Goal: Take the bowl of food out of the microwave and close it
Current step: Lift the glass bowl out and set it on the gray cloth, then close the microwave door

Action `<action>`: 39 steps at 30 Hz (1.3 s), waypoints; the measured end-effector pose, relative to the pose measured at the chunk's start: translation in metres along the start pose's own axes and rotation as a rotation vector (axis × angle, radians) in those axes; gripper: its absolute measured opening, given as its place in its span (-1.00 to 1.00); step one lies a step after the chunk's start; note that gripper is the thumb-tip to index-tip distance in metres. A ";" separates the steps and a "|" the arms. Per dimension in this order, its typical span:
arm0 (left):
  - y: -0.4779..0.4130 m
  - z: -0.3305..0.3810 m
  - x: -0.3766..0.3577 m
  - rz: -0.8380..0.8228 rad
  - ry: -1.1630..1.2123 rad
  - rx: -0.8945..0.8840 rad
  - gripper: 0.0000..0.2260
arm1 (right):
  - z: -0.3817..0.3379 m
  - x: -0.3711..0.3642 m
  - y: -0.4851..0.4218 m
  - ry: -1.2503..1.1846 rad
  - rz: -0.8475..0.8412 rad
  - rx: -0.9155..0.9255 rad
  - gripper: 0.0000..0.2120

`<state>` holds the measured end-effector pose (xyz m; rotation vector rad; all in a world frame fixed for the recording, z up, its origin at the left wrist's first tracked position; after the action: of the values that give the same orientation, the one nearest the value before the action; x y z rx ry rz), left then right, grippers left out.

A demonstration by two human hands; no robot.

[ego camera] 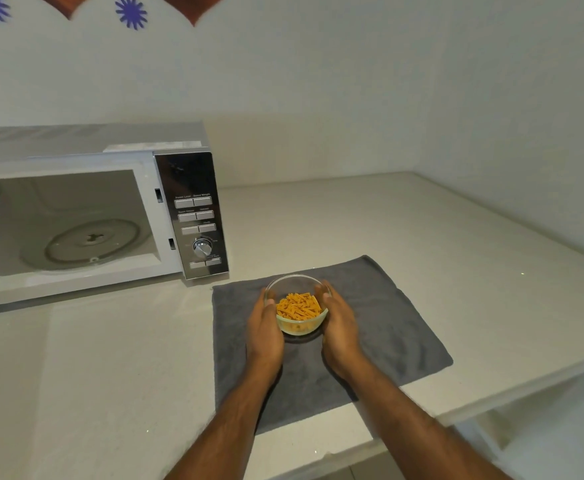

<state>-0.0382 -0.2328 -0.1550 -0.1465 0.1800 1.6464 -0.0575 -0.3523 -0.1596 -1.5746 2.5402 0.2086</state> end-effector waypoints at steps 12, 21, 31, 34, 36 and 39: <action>0.015 0.031 0.079 0.022 -0.228 -0.219 -0.59 | -0.024 -0.005 0.035 0.365 0.161 0.557 -0.59; 0.040 0.063 0.141 0.023 -0.601 -0.413 -0.43 | -0.029 -0.082 0.075 0.504 -0.186 0.793 -0.62; 0.080 0.095 0.225 0.268 -0.747 -0.615 -0.56 | -0.009 -0.178 0.133 0.469 -0.542 0.744 -0.67; 0.101 0.106 0.243 0.366 -0.754 -0.729 -0.58 | -0.008 -0.201 0.156 0.437 -0.647 0.756 -0.66; 0.118 0.114 0.256 0.426 -0.775 -0.862 -0.59 | -0.006 -0.214 0.170 0.410 -0.706 0.780 -0.65; 0.145 0.126 0.276 0.532 -0.781 -1.040 -0.61 | -0.007 -0.230 0.194 0.342 -0.780 0.838 -0.65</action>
<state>-0.2039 0.0509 -0.0839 -0.2343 -1.3452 2.0497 -0.1305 -0.0668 -0.1000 -2.0796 1.5617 -1.1089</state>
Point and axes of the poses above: each hand's wrist, its own y-axis away from the middle knuckle, its own x-axis out of the back of the hand, z = x × y, the point moved 2 cm from there along -y, towards the middle knuckle, and after that the axes turned 6 degrees about y, right-handed, at the moved point
